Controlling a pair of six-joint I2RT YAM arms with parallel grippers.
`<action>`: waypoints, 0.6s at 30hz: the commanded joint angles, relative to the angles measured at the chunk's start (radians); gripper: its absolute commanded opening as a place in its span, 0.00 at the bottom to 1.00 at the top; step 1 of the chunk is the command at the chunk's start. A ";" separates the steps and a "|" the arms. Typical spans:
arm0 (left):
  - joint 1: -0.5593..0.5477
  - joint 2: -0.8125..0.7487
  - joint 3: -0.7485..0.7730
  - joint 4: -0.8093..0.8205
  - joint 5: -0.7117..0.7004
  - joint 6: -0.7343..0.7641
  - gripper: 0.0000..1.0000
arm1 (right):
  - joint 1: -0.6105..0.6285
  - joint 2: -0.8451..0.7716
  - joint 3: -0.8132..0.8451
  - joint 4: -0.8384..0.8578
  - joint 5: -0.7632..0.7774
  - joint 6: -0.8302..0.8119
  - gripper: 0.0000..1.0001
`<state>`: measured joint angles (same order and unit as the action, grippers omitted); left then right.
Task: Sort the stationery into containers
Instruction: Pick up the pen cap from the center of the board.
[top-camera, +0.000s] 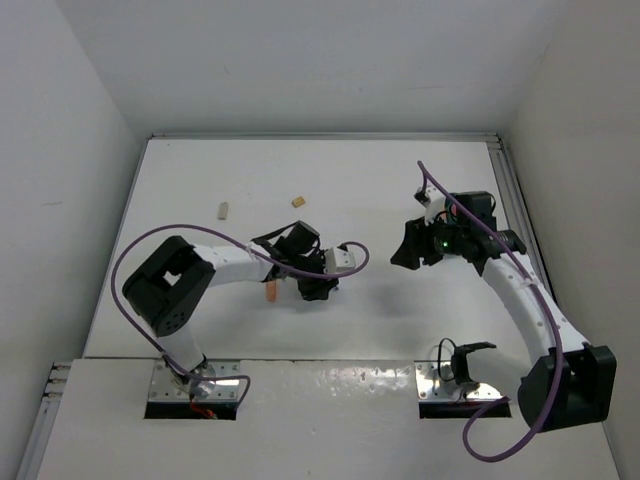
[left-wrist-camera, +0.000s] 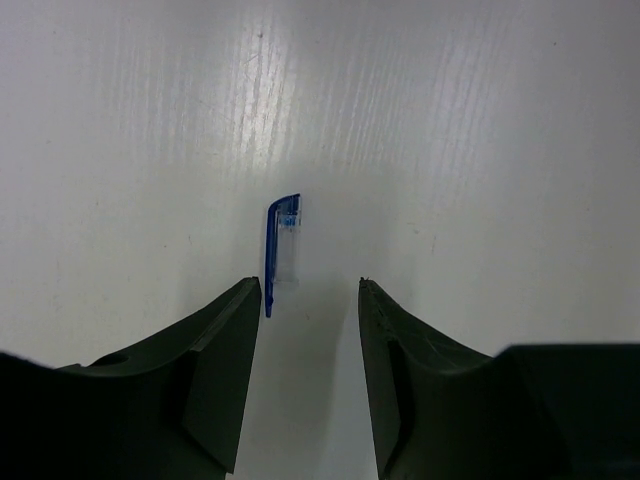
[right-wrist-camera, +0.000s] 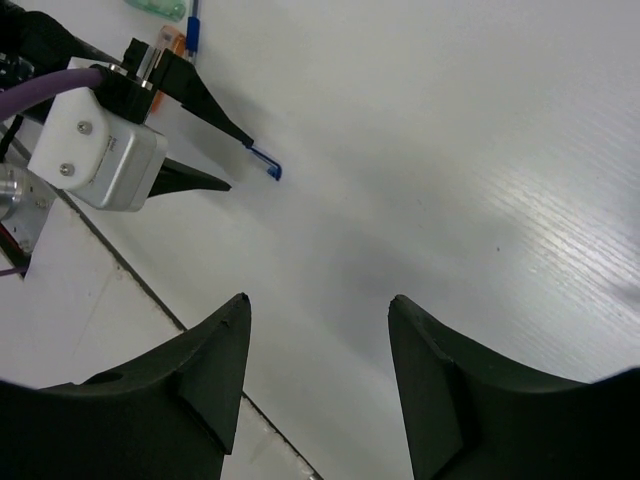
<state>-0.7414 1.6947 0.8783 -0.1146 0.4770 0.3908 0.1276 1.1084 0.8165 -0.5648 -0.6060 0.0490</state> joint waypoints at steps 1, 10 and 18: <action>-0.013 0.022 0.034 0.061 0.006 0.022 0.50 | -0.019 -0.019 0.030 0.000 -0.028 -0.017 0.56; -0.027 0.088 0.057 0.090 -0.020 0.032 0.45 | -0.042 -0.016 0.038 -0.003 -0.044 -0.028 0.56; -0.033 0.103 0.065 0.026 -0.049 0.074 0.26 | -0.049 -0.022 0.050 -0.029 -0.051 -0.040 0.56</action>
<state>-0.7628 1.7874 0.9333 -0.0486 0.4393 0.4282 0.0849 1.1080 0.8207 -0.5884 -0.6346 0.0246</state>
